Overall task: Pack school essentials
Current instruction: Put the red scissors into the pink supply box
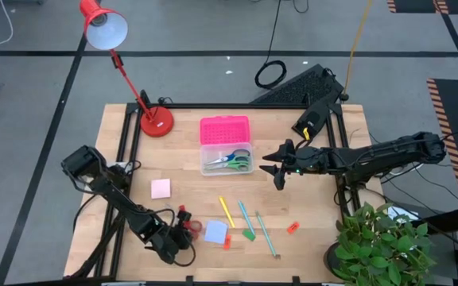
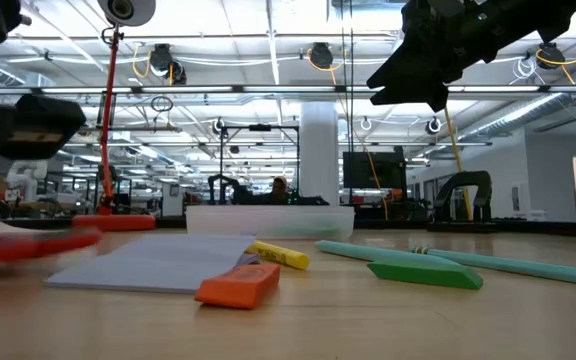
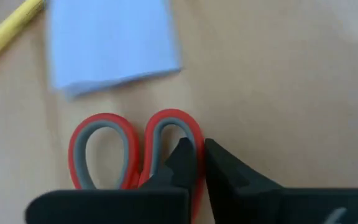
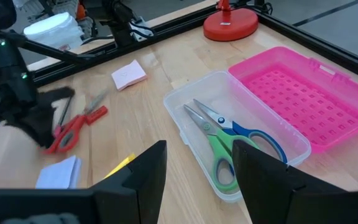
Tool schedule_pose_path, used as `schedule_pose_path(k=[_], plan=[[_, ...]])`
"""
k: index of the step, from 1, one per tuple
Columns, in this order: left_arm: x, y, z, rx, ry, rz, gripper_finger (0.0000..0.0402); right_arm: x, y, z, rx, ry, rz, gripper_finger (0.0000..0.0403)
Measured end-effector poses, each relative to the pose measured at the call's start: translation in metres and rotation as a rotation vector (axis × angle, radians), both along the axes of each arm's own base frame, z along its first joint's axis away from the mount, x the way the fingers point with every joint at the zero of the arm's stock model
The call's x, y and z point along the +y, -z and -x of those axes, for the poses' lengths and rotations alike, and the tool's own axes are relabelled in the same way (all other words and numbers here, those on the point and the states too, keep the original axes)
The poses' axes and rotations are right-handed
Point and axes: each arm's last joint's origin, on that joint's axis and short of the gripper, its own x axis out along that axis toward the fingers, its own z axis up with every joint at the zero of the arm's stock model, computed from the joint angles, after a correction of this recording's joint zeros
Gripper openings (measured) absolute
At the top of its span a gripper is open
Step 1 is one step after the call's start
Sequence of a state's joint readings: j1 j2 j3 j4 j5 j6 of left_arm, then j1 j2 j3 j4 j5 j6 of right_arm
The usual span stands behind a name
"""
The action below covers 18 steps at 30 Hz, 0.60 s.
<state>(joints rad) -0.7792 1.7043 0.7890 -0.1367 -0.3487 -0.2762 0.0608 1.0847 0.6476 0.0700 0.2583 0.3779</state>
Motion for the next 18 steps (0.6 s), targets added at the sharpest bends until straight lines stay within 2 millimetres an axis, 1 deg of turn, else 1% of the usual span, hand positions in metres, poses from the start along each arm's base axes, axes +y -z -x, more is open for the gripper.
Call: schedule_pose_path(k=[3,5,10,14,18], plan=[[0.001,-0.019,-0.002,-0.105,-0.011,-0.008,0.0045,0.000,0.000,0.000,0.000,0.000,0.000,0.0178],[0.003,-0.029,-0.002,-0.166,-0.013,-0.033,0.0046,0.000,0.000,0.000,0.000,0.000,0.000,0.0178],[0.012,-0.056,-0.003,-0.293,-0.058,-0.057,0.0019,0.000,0.000,0.000,0.001,0.000,0.001,0.0178],[0.018,-0.066,-0.004,-0.346,-0.076,-0.090,0.0015,0.000,0.000,0.000,0.000,0.000,0.001,0.0178],[0.018,-0.078,-0.009,-0.447,-0.053,-0.114,0.0032,0.000,0.000,0.000,0.000,0.000,0.001,0.0178]])
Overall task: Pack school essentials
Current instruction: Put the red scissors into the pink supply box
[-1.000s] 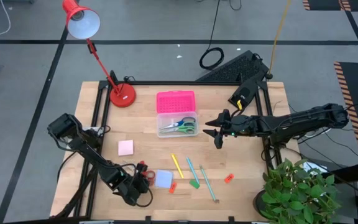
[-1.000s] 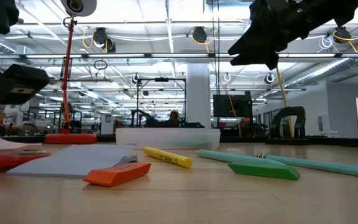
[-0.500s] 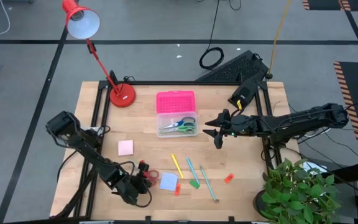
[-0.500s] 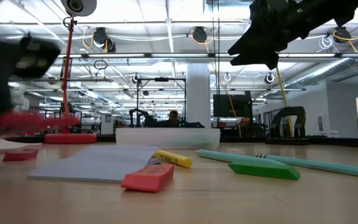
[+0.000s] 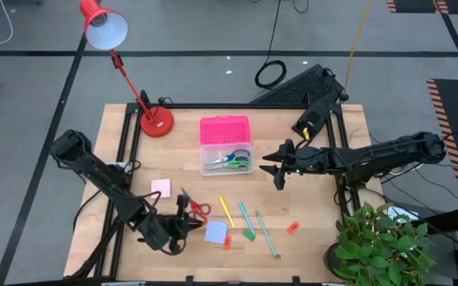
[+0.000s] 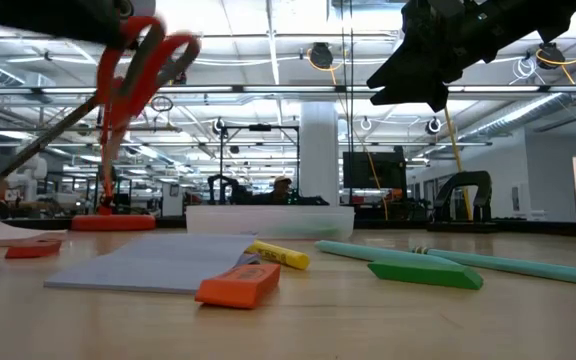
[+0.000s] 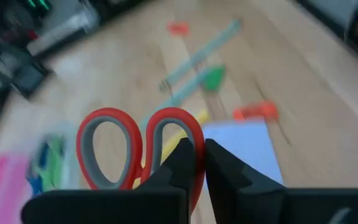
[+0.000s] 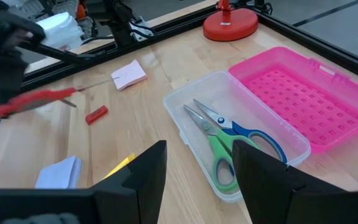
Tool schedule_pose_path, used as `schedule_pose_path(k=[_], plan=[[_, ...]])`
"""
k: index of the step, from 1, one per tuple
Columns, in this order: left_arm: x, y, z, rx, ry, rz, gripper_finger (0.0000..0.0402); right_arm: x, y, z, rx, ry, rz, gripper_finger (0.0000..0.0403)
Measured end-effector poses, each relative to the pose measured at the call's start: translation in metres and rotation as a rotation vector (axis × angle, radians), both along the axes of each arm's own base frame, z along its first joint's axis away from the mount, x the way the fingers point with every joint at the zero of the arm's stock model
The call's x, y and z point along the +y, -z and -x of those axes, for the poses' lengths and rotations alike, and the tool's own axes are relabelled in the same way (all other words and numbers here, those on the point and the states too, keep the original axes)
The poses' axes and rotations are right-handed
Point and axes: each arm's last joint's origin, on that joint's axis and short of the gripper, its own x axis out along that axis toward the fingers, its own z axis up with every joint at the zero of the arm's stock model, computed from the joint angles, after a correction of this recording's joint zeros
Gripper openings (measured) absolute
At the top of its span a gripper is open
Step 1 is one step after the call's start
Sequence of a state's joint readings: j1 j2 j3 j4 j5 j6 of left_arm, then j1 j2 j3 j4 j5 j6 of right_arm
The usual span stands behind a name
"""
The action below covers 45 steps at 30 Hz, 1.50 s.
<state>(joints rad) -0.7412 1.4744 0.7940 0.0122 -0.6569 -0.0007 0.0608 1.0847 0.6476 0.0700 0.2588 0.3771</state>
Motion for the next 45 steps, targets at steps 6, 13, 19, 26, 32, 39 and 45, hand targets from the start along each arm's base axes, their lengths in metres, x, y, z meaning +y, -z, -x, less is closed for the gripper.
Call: schedule_pose_path(k=[6,13,19,26,32,39,45], plan=[[-0.004,-0.019,-0.008,-0.189,0.003,-0.094,0.0019,0.000,0.000,0.000,0.000,0.000,0.000,0.0178],[0.011,-0.021,-0.018,-0.206,-0.089,-0.148,0.0025,0.000,0.000,0.000,-0.001,0.001,-0.002,0.0178],[0.030,-0.021,-0.031,-0.202,-0.156,-0.144,0.0023,0.000,-0.002,-0.001,-0.018,0.000,-0.001,0.0178],[0.065,-0.020,-0.052,-0.166,-0.170,-0.050,0.0024,0.000,-0.004,-0.002,-0.048,-0.001,-0.001,0.0178],[0.101,-0.019,-0.067,-0.142,-0.175,0.068,0.0028,0.000,-0.005,-0.002,-0.048,0.013,0.031,0.0178],[0.151,-0.029,-0.083,-0.253,-0.262,0.234,0.0029,-0.002,-0.005,-0.002,-0.049,0.062,0.053,0.0178],[0.178,-0.030,-0.085,-0.280,-0.370,0.364,0.0030,-0.002,-0.005,-0.002,-0.048,0.063,0.053,0.0178]])
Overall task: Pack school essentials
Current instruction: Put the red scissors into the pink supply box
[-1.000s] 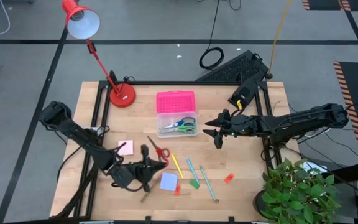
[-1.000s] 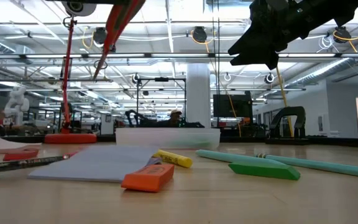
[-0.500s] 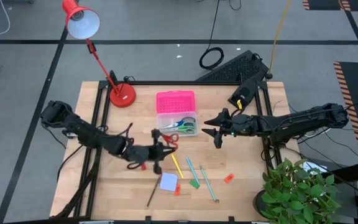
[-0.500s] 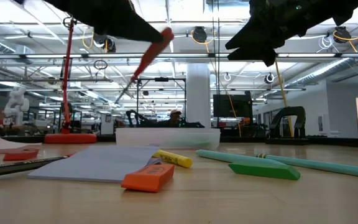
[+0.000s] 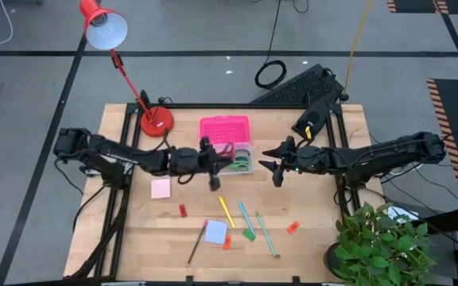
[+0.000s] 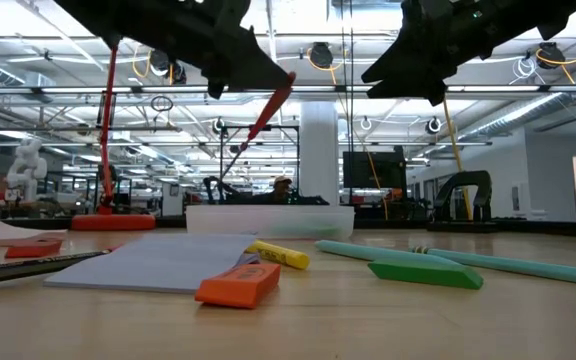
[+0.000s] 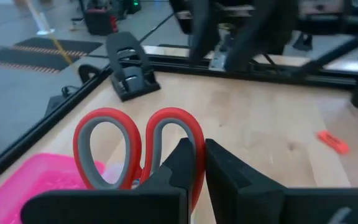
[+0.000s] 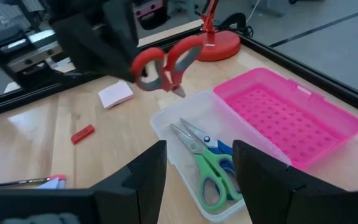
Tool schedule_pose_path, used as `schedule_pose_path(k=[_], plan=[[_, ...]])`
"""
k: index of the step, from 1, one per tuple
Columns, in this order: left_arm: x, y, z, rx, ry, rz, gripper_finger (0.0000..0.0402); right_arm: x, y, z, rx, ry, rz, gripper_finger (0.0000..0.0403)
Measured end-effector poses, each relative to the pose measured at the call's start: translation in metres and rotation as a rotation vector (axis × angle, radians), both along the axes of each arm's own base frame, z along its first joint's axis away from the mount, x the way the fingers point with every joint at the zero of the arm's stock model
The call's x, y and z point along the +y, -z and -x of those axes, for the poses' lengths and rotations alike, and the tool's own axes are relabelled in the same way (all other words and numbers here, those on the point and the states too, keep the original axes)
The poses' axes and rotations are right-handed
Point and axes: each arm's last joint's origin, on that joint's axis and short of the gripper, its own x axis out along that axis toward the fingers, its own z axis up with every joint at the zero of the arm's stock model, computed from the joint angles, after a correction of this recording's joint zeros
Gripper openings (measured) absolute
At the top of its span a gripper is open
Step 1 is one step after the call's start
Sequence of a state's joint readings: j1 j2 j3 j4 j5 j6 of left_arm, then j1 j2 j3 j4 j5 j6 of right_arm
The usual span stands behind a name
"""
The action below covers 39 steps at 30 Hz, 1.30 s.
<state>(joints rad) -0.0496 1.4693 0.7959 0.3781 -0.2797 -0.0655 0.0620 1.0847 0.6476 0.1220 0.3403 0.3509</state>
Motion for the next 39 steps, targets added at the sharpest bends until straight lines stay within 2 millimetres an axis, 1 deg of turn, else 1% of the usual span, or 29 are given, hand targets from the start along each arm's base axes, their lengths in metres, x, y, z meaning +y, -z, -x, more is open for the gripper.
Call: schedule_pose_path(k=[7,13,18,21,28,31,39], plan=[[0.012,0.009,-0.004,0.019,-0.040,0.012,0.0030,0.000,0.000,0.000,0.002,0.000,0.008,0.0178],[0.024,0.032,-0.017,0.053,-0.080,0.021,0.0030,0.000,0.002,0.001,0.029,-0.010,0.034,0.0178],[0.032,0.042,-0.025,0.089,-0.107,0.019,0.0030,0.000,0.005,0.002,0.072,-0.017,0.049,0.0178],[0.034,0.043,-0.029,0.090,-0.117,0.023,0.0030,0.000,0.005,0.003,0.075,-0.017,0.050,0.0178],[0.036,0.054,-0.033,0.101,-0.156,0.080,0.0031,0.000,0.006,0.003,0.089,-0.019,0.055,0.0178],[0.037,0.054,-0.033,0.106,-0.181,0.069,0.0031,0.000,0.006,0.003,0.090,-0.019,0.055,0.0178],[0.037,0.054,-0.033,0.104,-0.181,0.068,0.0031,0.000,0.006,0.003,0.091,-0.019,0.055,0.0178]])
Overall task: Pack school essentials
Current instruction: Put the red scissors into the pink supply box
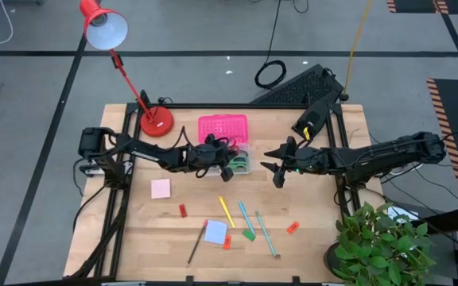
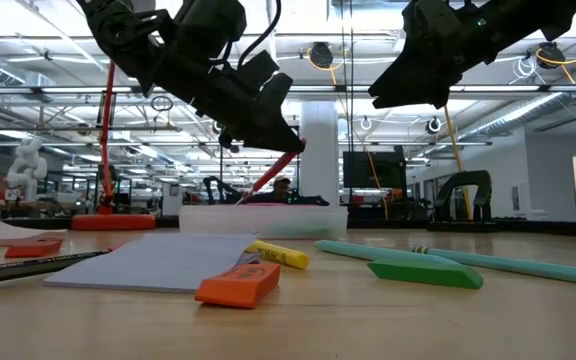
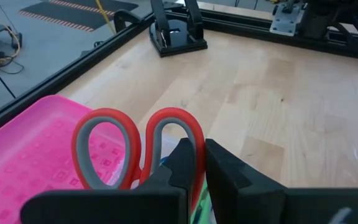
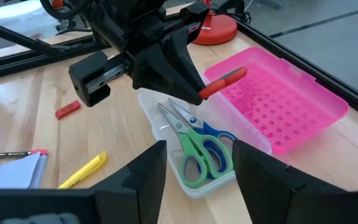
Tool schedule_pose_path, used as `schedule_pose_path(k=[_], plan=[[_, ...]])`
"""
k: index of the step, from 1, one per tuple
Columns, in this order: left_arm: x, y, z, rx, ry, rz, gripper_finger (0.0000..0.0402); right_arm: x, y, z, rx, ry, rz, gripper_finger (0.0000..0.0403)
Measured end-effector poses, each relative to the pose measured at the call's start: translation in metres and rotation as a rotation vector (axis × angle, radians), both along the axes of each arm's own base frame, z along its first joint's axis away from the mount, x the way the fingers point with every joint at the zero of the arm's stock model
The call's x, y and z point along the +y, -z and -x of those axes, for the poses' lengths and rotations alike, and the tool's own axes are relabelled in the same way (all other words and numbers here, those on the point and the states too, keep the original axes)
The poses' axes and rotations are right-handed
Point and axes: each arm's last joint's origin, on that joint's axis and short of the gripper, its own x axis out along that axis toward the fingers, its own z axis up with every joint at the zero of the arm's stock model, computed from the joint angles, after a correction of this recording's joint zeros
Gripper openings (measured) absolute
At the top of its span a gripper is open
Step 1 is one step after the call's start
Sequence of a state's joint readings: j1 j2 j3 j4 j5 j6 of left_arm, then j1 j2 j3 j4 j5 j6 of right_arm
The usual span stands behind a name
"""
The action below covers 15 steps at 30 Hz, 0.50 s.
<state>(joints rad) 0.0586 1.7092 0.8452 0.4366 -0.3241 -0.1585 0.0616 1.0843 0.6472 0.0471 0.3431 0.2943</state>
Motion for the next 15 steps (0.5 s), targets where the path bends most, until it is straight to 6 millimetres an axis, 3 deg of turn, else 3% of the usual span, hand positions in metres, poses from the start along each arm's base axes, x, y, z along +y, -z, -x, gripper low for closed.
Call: schedule_pose_path(k=[15], plan=[[-0.0067,0.0021,0.0004,0.023,0.026,0.006,0.0031,0.0001,0.0000,0.0000,0.003,-0.007,0.009,0.0178]])
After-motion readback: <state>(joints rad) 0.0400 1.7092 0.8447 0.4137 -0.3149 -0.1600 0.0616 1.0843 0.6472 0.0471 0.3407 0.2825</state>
